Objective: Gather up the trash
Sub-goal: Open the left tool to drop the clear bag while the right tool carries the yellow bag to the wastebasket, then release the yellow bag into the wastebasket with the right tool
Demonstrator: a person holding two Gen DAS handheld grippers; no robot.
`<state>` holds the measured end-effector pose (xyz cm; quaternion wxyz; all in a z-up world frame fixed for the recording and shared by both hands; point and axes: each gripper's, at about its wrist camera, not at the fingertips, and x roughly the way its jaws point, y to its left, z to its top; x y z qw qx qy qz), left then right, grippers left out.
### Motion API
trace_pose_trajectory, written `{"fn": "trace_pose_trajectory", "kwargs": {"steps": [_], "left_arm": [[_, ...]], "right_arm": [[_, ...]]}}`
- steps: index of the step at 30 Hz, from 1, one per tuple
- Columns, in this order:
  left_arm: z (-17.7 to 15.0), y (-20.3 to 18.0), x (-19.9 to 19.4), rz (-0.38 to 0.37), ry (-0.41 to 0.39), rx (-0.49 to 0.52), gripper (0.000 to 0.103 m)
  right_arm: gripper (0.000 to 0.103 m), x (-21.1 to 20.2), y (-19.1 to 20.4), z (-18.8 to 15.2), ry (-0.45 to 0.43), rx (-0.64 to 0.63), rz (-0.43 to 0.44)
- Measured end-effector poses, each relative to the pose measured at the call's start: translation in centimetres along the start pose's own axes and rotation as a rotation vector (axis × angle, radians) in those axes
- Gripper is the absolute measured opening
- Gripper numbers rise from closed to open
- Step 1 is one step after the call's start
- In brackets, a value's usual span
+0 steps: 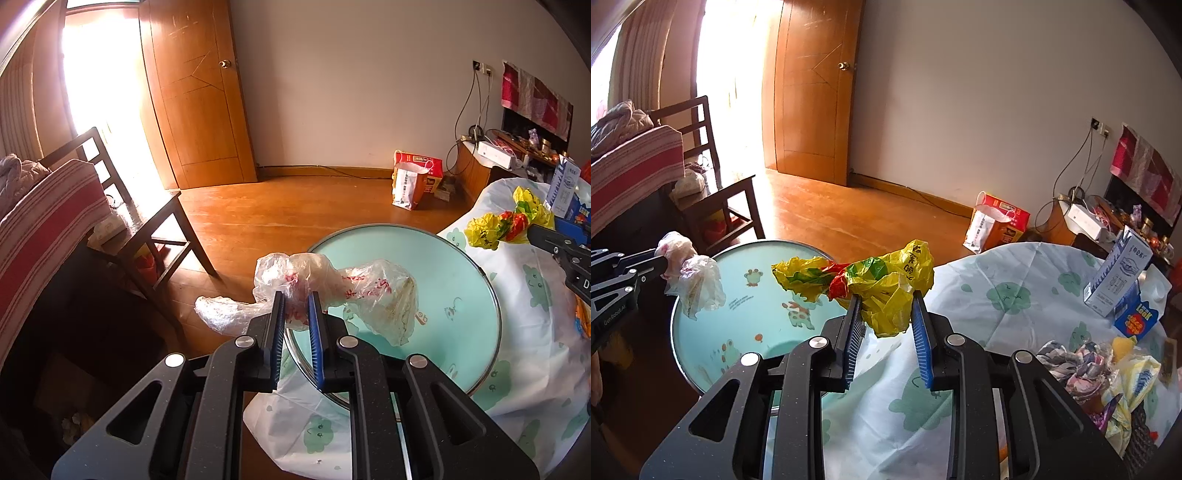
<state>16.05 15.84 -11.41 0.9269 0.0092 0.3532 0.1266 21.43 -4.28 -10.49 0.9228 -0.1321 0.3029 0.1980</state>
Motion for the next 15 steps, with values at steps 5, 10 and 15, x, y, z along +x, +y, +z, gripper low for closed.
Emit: {"fn": "trace_pose_trajectory", "kwargs": {"steps": [5, 10, 15], "left_arm": [[0.0, -0.1, -0.1, -0.014, -0.005, 0.002, 0.016], [-0.1, -0.5, -0.7, -0.026, -0.031, 0.006, 0.046], [-0.3, -1.0, -0.8, -0.028, -0.036, 0.01, 0.061]], "right_arm": [[0.029, 0.2, 0.5, 0.1, 0.011, -0.014, 0.017], [0.049, 0.3, 1.3, 0.0, 0.014, -0.029, 0.045], [0.058, 0.0, 1.5, -0.2, 0.013, -0.025, 0.055]]}}
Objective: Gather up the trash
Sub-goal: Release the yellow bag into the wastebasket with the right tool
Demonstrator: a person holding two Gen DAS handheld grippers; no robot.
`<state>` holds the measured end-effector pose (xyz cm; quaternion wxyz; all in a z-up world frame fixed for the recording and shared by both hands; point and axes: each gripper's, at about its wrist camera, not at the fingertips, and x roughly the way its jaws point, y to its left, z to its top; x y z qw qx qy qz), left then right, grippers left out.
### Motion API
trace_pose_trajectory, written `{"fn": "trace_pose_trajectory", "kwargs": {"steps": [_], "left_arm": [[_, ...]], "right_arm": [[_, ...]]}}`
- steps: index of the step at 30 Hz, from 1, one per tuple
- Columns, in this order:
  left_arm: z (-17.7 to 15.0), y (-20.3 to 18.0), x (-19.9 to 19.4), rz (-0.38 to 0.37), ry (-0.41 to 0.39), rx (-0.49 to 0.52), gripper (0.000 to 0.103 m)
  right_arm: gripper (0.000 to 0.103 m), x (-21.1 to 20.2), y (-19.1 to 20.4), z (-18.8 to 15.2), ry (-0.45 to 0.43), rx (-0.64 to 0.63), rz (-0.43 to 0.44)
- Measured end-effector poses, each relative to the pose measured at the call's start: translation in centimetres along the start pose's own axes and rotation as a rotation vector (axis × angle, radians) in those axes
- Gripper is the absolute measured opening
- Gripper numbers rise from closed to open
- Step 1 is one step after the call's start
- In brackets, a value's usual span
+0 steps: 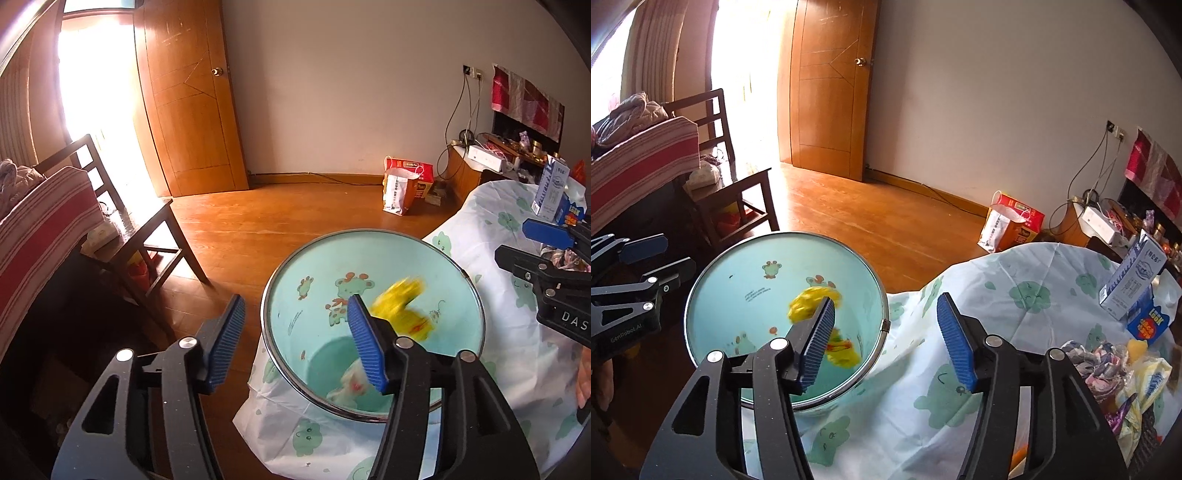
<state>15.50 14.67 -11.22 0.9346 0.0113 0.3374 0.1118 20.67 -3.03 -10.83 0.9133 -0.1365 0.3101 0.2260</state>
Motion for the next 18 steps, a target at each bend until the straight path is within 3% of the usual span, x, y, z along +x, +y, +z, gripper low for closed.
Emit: {"fn": "trace_pose_trajectory", "kwargs": {"steps": [6, 10, 18], "left_arm": [[-0.7, -1.1, -0.3, -0.019, 0.013, -0.001, 0.07], [-1.4, -3.5, -0.6, -0.068, 0.027, 0.034, 0.071], [-1.9, -10.3, -2.3, -0.172, 0.017, 0.131, 0.072]], "right_arm": [[0.059, -2.7, -0.8, -0.6, -0.028, 0.015, -0.015], [0.065, -6.3, -2.7, -1.8, -0.068, 0.038, -0.052], [0.072, -13.4, -10.8, -7.3, -0.1, 0.137, -0.233]]}}
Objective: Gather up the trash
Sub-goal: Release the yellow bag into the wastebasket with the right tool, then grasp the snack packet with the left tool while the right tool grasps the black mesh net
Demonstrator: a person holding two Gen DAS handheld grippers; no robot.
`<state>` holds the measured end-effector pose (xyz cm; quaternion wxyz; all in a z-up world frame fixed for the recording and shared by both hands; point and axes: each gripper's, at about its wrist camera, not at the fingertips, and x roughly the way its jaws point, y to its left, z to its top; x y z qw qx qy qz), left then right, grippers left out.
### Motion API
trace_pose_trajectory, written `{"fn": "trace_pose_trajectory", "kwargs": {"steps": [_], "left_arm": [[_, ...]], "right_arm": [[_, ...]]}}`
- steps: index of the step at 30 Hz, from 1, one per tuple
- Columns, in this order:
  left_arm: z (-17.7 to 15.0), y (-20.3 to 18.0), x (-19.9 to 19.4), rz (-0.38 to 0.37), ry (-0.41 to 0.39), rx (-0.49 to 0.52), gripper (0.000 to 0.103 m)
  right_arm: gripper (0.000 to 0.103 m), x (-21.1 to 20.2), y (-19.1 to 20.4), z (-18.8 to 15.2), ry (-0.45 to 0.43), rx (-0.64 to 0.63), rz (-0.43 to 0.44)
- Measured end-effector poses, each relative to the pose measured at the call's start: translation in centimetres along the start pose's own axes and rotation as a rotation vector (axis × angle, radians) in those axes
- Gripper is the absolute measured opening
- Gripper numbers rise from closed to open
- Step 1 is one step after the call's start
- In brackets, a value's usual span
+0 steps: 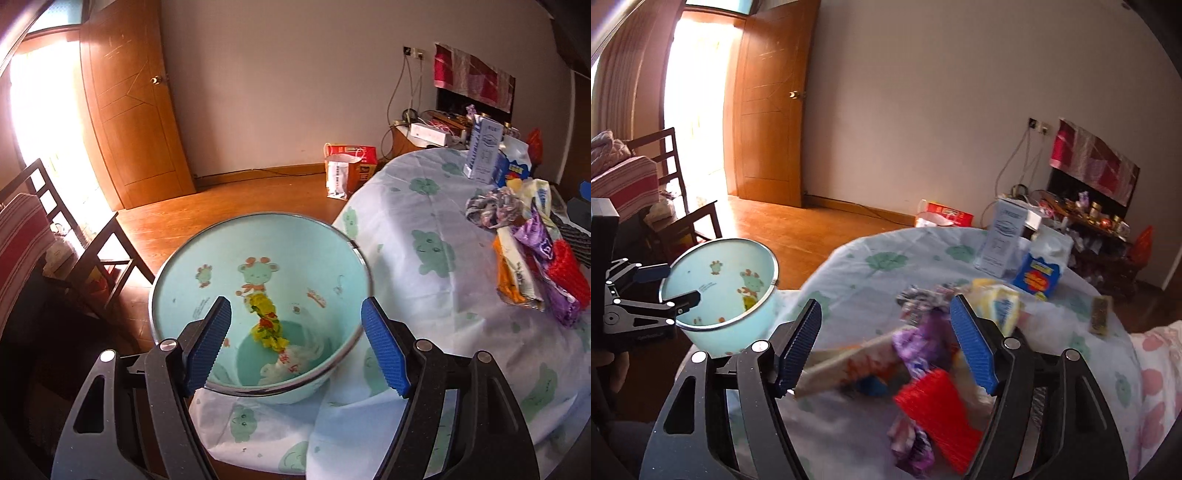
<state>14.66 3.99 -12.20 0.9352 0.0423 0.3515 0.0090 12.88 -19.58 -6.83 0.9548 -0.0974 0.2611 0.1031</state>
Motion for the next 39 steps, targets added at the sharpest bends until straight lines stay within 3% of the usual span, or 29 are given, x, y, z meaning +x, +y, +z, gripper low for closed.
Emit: {"fn": "trace_pose_trajectory", "kwargs": {"steps": [5, 11, 16, 23, 24, 26, 27, 29, 31, 39], "left_arm": [[0.8, -4.1, -0.6, -0.067, -0.017, 0.044, 0.072], [1.9, -8.8, -2.0, -0.141, -0.052, 0.092, 0.073], [2.0, -12.0, -2.0, -0.18, -0.052, 0.145, 0.073], [0.6, -15.0, 0.2, -0.191, 0.003, 0.217, 0.072], [0.5, -15.1, 0.5, -0.194, 0.011, 0.215, 0.07], [0.4, -14.8, 0.8, -0.209, 0.023, 0.209, 0.052], [0.4, -14.6, 0.9, -0.222, 0.03, 0.207, 0.049], [0.4, -14.6, 0.6, -0.237, 0.022, 0.211, 0.027], [0.5, -14.4, 0.4, -0.26, 0.023, 0.217, 0.014], [0.8, -13.0, -1.7, -0.279, -0.029, 0.213, 0.008]], "right_arm": [[0.073, -2.5, -6.9, -3.6, 0.014, 0.105, -0.126], [0.076, -4.6, -11.9, -7.4, 0.025, 0.164, -0.233], [0.079, -5.3, -14.7, -9.6, 0.041, 0.211, -0.282], [0.079, -4.7, -15.8, -11.3, 0.059, 0.257, -0.272], [0.079, -4.6, -15.9, -11.4, 0.061, 0.261, -0.266], [0.079, -4.5, -15.7, -11.4, 0.06, 0.264, -0.261], [0.079, -4.4, -15.6, -11.4, 0.06, 0.266, -0.258], [0.079, -4.2, -15.4, -11.5, 0.061, 0.266, -0.252], [0.079, -4.3, -15.2, -11.6, 0.06, 0.263, -0.25], [0.079, -4.0, -14.6, -10.8, 0.045, 0.252, -0.241]]}}
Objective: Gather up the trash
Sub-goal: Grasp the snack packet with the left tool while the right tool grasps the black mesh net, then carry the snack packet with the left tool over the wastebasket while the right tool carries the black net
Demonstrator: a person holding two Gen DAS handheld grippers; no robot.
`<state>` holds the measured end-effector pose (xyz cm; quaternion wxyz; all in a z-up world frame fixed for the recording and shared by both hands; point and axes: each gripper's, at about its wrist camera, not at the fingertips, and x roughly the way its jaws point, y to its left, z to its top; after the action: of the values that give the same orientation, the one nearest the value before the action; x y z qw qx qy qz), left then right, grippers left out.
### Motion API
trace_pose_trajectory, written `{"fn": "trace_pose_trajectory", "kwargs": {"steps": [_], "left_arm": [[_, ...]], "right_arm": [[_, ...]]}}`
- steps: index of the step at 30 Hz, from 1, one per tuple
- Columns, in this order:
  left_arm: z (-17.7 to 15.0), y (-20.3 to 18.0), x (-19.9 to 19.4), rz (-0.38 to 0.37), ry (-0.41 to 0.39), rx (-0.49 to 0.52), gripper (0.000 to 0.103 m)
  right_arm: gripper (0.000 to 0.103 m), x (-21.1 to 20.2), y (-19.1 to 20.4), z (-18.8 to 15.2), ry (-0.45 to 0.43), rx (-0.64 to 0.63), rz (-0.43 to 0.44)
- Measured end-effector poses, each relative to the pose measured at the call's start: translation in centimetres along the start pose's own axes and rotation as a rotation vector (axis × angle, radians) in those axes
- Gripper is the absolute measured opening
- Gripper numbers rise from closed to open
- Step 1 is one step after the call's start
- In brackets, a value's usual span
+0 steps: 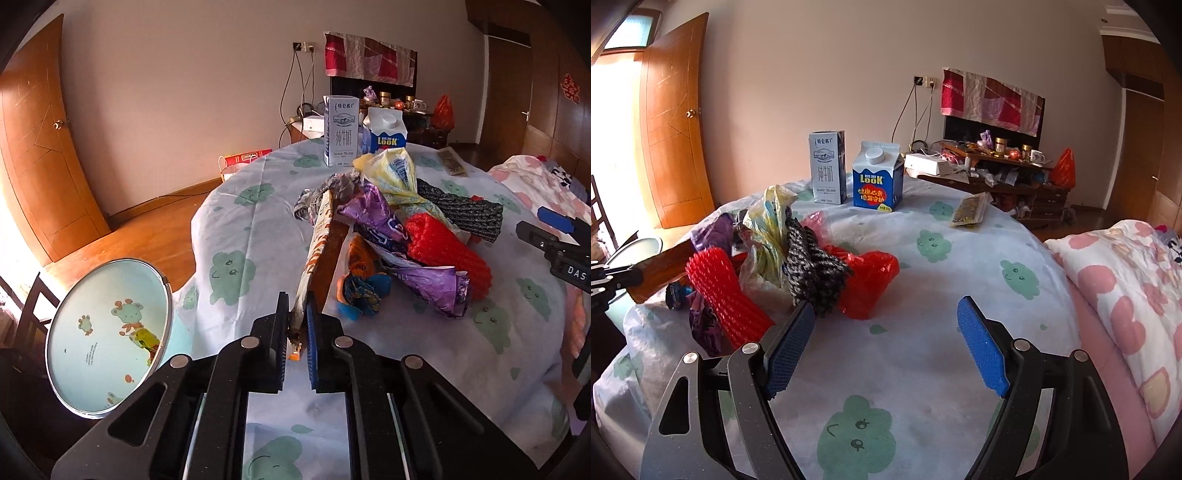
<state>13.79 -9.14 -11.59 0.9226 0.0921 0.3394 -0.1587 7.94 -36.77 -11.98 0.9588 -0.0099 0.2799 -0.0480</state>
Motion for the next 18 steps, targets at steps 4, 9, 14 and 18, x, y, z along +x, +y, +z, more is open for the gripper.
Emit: {"fn": "trace_pose_trajectory", "kwargs": {"steps": [4, 9, 14, 18], "left_arm": [[0.6, 0.5, -2.0, 0.007, -0.05, 0.001, 0.007], [0.9, 0.9, -3.4, 0.001, -0.074, -0.006, 0.007], [1.0, 2.2, -3.6, 0.026, -0.079, -0.036, 0.007], [0.7, 4.4, -3.2, 0.073, -0.065, -0.074, 0.007]], "right_arm": [[0.079, 0.1, 0.5, 1.2, -0.021, -0.001, 0.012], [0.079, 1.0, 2.2, 2.9, -0.036, -0.035, 0.04], [0.069, 3.5, 3.4, 2.9, 0.05, -0.06, 0.075], [0.023, 4.4, 3.8, 2.3, 0.122, -0.067, 0.148]]}}
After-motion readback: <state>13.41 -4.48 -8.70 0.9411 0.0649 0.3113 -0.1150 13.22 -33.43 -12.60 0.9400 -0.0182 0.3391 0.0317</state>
